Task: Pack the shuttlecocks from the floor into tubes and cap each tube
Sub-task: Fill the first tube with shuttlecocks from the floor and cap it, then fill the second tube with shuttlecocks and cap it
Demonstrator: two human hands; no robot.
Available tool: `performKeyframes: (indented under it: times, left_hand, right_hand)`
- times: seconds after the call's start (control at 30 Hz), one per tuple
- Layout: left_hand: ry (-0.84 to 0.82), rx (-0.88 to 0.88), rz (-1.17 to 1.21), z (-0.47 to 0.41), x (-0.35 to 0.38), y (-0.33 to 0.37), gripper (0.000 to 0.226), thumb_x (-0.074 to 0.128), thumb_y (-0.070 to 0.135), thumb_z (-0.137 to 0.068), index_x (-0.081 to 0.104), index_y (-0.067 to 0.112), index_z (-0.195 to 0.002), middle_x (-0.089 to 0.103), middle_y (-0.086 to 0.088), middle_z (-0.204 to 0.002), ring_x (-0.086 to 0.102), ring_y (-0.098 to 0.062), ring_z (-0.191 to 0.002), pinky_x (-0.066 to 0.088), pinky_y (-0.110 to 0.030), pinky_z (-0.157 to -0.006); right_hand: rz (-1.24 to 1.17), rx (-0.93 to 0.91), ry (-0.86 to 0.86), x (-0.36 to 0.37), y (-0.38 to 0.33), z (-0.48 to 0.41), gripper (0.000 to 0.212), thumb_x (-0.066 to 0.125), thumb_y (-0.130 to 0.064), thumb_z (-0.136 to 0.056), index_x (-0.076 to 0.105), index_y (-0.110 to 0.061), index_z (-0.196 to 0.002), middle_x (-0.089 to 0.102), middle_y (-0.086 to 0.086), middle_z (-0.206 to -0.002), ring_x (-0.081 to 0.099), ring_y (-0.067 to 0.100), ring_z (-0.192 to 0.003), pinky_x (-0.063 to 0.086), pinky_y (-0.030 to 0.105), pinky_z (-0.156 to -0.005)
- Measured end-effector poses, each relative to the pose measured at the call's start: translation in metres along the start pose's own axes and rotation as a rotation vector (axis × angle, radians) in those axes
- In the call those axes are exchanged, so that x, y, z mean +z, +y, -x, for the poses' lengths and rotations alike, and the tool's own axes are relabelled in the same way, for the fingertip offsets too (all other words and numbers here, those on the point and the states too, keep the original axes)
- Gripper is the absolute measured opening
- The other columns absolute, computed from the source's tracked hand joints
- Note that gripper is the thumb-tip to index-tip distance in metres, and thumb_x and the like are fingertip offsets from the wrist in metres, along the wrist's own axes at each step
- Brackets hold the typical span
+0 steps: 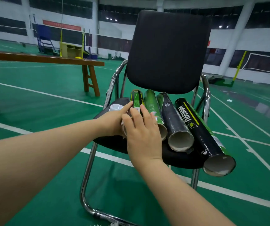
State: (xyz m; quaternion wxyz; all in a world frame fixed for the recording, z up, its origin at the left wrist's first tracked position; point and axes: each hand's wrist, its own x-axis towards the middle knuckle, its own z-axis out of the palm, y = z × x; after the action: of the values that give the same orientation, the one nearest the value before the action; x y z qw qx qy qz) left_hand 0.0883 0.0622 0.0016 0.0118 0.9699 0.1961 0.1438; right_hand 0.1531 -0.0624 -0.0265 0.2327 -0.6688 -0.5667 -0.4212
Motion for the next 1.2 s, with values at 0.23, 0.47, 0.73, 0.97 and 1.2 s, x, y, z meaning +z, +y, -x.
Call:
performKeyframes:
  times: [0.23,0.47,0.73,0.97,1.2]
  left_hand:
    - [-0.203,-0.048,0.177,0.018,-0.005,-0.007,0.119,0.082,0.032,-0.066,-0.004,0.034,-0.147,0.043,0.007,-0.142,0.046,-0.016,-0.122,0.034,-0.021,-0.099]
    - [-0.12,-0.086,0.343,0.038,-0.008,-0.007,0.096,0.075,0.043,-0.072,0.013,0.041,-0.145,0.049,0.007,-0.137,0.049,-0.014,-0.116,0.037,-0.021,-0.091]
    - [-0.047,-0.165,0.466,0.037,0.012,-0.003,0.07,0.054,0.03,-0.091,0.012,0.042,-0.145,0.045,0.003,-0.141,0.048,-0.018,-0.123,0.038,-0.028,-0.099]
    - [-0.103,-0.188,0.458,0.025,0.015,-0.002,0.065,0.044,0.03,-0.095,0.005,0.044,-0.145,0.024,-0.003,-0.154,0.024,-0.022,-0.139,0.025,-0.037,-0.11]
    - [-0.162,-0.182,0.166,0.023,0.012,0.004,0.059,0.028,0.037,-0.099,-0.008,0.038,-0.146,0.009,0.001,-0.157,-0.006,-0.018,-0.144,0.004,-0.052,-0.113]
  right_hand:
    - [0.09,0.029,-0.25,0.013,-0.013,0.011,0.067,0.086,-0.028,-0.045,0.065,-0.015,-0.107,0.064,0.007,-0.114,0.058,0.032,-0.113,0.044,0.047,-0.096]
    - [0.152,-0.056,-0.284,0.009,0.003,0.017,0.101,0.083,-0.021,-0.039,0.04,-0.016,-0.13,0.054,0.011,-0.132,0.049,0.036,-0.123,0.027,0.056,-0.104]
    - [0.328,0.085,-0.394,-0.001,0.017,-0.011,0.093,0.077,-0.02,-0.06,0.034,-0.024,-0.142,0.039,0.022,-0.142,0.035,0.054,-0.126,0.022,0.063,-0.105]
    - [0.346,0.207,-0.579,0.001,0.042,-0.018,0.053,0.058,-0.032,-0.086,0.033,-0.026,-0.132,0.036,0.014,-0.141,0.046,0.04,-0.12,0.009,0.054,-0.111]
    - [0.292,0.241,-0.445,-0.022,0.057,-0.029,0.049,0.057,-0.034,-0.083,0.04,-0.018,-0.126,0.046,0.01,-0.127,0.056,0.031,-0.105,0.025,0.041,-0.105]
